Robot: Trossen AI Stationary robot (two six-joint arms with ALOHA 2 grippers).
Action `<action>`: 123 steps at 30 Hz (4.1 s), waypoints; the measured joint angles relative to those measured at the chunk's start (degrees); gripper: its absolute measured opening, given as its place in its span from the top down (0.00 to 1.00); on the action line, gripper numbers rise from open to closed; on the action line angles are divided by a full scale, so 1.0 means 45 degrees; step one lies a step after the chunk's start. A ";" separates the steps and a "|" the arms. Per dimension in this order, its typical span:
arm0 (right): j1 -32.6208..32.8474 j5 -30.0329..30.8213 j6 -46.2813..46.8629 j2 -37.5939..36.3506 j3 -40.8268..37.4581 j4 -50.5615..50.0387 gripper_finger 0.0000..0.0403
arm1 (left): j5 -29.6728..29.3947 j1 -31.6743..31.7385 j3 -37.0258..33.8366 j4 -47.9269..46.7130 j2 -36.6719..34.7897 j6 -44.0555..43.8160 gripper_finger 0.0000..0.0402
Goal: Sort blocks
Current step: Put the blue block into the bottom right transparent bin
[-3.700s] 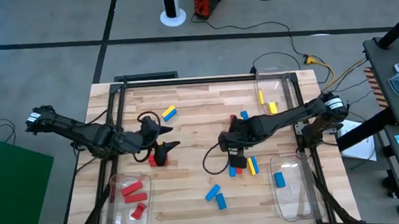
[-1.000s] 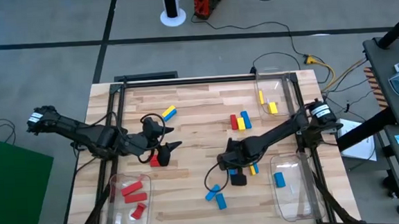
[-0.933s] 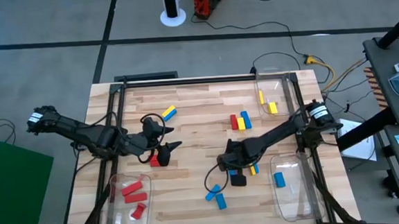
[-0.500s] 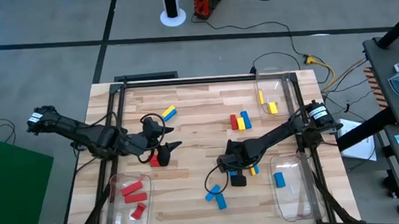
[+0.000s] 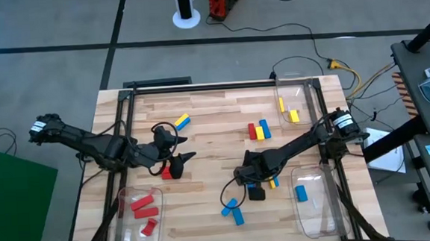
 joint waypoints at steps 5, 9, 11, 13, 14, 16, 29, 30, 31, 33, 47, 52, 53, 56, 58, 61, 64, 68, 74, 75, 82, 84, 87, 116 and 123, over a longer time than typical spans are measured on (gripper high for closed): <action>-0.0063 0.0016 0.0040 -0.0355 0.0105 -0.0228 0.14 | 0.0005 0.0000 0.0000 -0.0005 -0.0002 0.0053 0.27; -0.0090 0.0014 0.0031 -0.0970 0.0569 -0.0687 0.14 | 0.0005 0.0000 0.0000 -0.0015 -0.0005 0.0185 0.27; -0.0090 -0.0002 0.0034 -0.1251 0.0937 -0.1179 0.14 | 0.0008 0.0000 0.0000 -0.0002 -0.0005 0.0249 0.27; -0.0090 -0.0188 -0.0025 -0.1580 0.1348 -0.1902 0.14 | 0.0010 0.0000 0.0000 0.0002 -0.0005 0.0305 0.27; -0.0090 -0.0266 -0.0114 -0.1785 0.1606 -0.2247 0.14 | 0.0010 0.0000 0.0000 0.0017 -0.0005 0.0346 0.27; -0.0049 -0.0325 -0.0254 -0.2212 0.2066 -0.3023 0.14 | 0.0012 0.0000 0.0000 0.0045 -0.0005 0.0438 0.27; 0.1762 -0.0221 0.0064 -0.4752 0.2551 -0.7303 0.14 | 0.0013 -0.0003 0.0005 0.0942 -0.0010 0.1125 0.27; 0.1956 -0.0221 0.0142 -0.4913 0.2473 -0.7411 0.14 | 0.0012 0.0000 0.0005 0.1034 -0.0010 0.1127 0.27; 0.2155 -0.0192 0.0295 -0.5065 0.2386 -0.7503 0.14 | 0.0013 0.0000 0.0005 0.1064 -0.0012 0.1127 0.27; 0.2546 -0.0149 0.0767 -0.5322 0.2146 -0.7646 0.14 | 0.0013 -0.0002 0.0005 0.1064 -0.0013 0.1122 0.27; 0.6307 0.0890 0.3444 -0.6598 0.0479 -0.8479 0.14 | -0.0427 -0.0003 0.0005 0.3772 0.0185 0.0994 0.27; 0.7168 0.1022 0.4139 -0.7447 -0.0926 -0.7576 0.14 | -0.1497 0.0000 0.0005 0.5627 0.0754 0.0883 0.27; 0.7253 0.1047 0.4367 -0.7613 -0.1209 -0.7400 0.14 | -0.1584 0.0000 0.0006 0.5859 0.0886 0.0746 0.27; 0.7347 0.1125 0.4859 -0.8069 -0.1972 -0.6744 0.14 | -0.1656 0.0000 0.0005 0.6461 0.1343 -0.0035 0.27; 0.7361 0.1134 0.5108 -0.8281 -0.2376 -0.6289 0.13 | -0.1655 0.0000 0.0005 0.6639 0.1668 -0.0963 0.27; 0.7372 0.1001 0.5236 -0.8408 -0.2857 -0.5516 0.13 | -0.1577 0.0000 0.0010 0.6683 0.2109 -0.2569 0.27; 0.7578 0.0680 0.5378 -0.8383 -0.3067 -0.5258 0.13 | -0.0955 0.0000 0.0137 0.6572 0.2524 -0.3636 0.27; 0.7944 0.0635 0.5816 -0.8278 -0.3241 -0.5373 0.11 | 0.0090 0.0000 0.1040 0.5657 0.3130 -0.4192 0.27; 0.8503 0.0414 0.6373 -0.8229 -0.3471 -0.5372 0.10 | 0.0860 0.0000 0.4042 0.0587 0.4330 -0.4356 0.27; 0.8589 0.0336 0.6483 -0.8229 -0.3517 -0.5358 0.10 | 0.0887 0.0000 0.4653 -0.0468 0.4596 -0.4319 0.27; 0.9003 -0.0047 0.7092 -0.8238 -0.3626 -0.5322 0.10 | 0.1541 -0.0058 0.8153 -0.5927 0.6651 -0.3821 0.27; 0.9002 -0.0042 0.7254 -0.8238 -0.3626 -0.5321 0.09 | 0.1925 -0.0058 0.8593 -0.6053 0.7029 -0.3333 0.27; 0.9002 -0.0042 0.7513 -0.8238 -0.3631 -0.5277 0.09 | 0.2070 -0.0053 0.8869 -0.6045 0.7433 -0.3070 0.27; 0.8960 0.0349 0.8506 -0.7852 -0.3932 -0.5285 0.08 | 0.2011 -0.0053 0.9000 -0.6081 0.7480 -0.3419 0.33; 0.8973 0.0360 0.8507 -0.7124 -0.3942 -0.5257 0.02 | 0.1904 -0.0053 0.9000 -0.6086 0.7480 -0.3420 0.33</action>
